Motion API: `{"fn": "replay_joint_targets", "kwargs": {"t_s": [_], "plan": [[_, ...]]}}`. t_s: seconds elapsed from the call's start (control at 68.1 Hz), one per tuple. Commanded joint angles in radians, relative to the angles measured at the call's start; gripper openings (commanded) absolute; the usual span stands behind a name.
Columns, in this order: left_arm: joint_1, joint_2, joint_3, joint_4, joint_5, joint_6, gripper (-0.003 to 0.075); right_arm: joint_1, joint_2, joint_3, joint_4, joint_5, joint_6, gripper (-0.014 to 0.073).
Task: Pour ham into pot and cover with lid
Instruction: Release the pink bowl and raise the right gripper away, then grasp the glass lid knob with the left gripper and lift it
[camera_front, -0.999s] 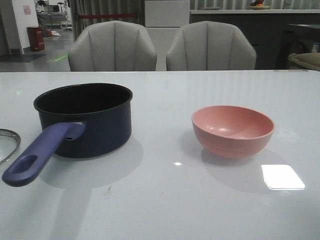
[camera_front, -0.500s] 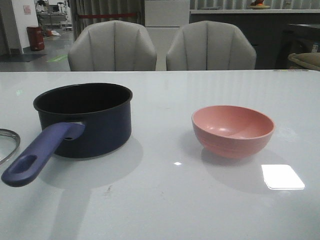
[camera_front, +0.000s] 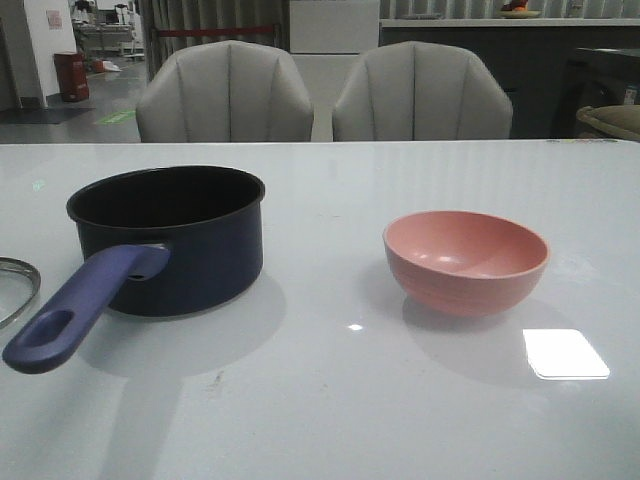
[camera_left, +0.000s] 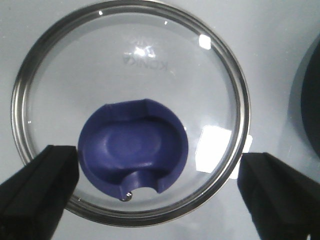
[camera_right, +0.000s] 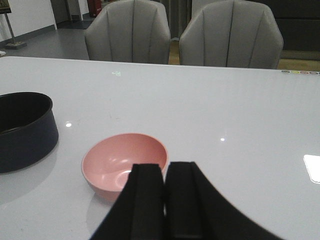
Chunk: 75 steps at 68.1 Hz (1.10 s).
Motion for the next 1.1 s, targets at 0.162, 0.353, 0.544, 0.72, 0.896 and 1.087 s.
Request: {"fn": "replay_joint_targets", "kwargs": {"t_s": [0.162,0.353,0.544,0.72,0.896,1.087], "plan": [[0.002,0.004,-0.064,0.032,0.036,0.005,0.0691,0.000,0.005,-0.030,-0.002,-0.089,-0.012,0.0151],[0.002,0.014,-0.064,0.036,0.029,0.005,0.0691,0.000,0.005,-0.030,-0.002,-0.089,-0.012,0.0151],[0.005,0.040,-0.064,0.047,0.032,0.005,0.0691,0.000,0.005,-0.030,-0.002,-0.089,-0.012,0.0151],[0.005,0.064,-0.064,0.050,0.024,0.005,0.0691,0.000,0.005,-0.030,-0.002,-0.089,-0.012,0.0151],[0.005,0.064,-0.064,0.052,-0.010,0.005,0.0651,0.000,0.005,-0.030,-0.002,-0.089,-0.012,0.0151],[0.005,0.064,-0.064,0.052,-0.012,0.005,0.0365,0.000,0.005,-0.030,-0.002,-0.089,-0.012,0.0151]]}}
